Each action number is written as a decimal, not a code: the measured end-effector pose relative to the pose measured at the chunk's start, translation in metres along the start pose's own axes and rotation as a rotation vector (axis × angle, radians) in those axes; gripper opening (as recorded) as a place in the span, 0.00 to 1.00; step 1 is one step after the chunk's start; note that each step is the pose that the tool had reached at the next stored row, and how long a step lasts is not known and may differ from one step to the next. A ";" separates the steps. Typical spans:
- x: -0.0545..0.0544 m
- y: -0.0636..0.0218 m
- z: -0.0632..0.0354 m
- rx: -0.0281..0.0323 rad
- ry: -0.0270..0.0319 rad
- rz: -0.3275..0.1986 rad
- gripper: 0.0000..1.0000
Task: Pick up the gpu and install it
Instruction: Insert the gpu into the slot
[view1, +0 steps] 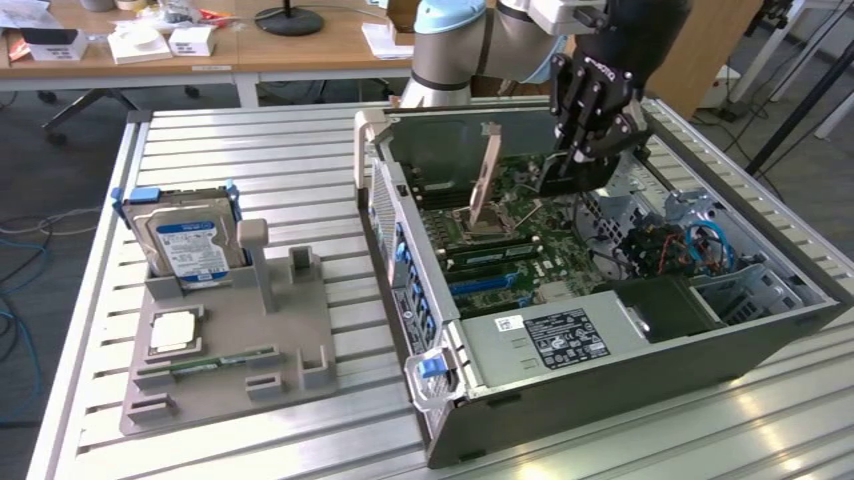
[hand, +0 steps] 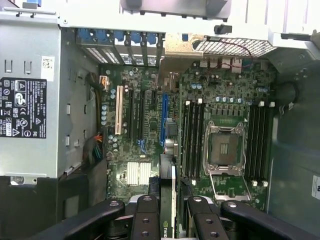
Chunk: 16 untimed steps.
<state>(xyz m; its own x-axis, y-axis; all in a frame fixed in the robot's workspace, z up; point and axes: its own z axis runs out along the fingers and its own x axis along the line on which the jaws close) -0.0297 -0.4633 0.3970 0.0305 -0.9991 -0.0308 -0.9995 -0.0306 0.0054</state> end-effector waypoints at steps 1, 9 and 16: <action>0.000 0.0000 0.0018 0.0000 -0.0002 -0.001 0.26; 0.001 -0.0001 0.0162 -0.0001 -0.0037 -0.008 0.26; 0.001 -0.0001 0.0290 -0.0002 -0.0059 -0.013 0.26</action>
<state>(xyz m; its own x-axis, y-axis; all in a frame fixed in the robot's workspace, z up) -0.0298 -0.4634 0.3680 0.0434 -0.9984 -0.0368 -0.9990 -0.0436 0.0051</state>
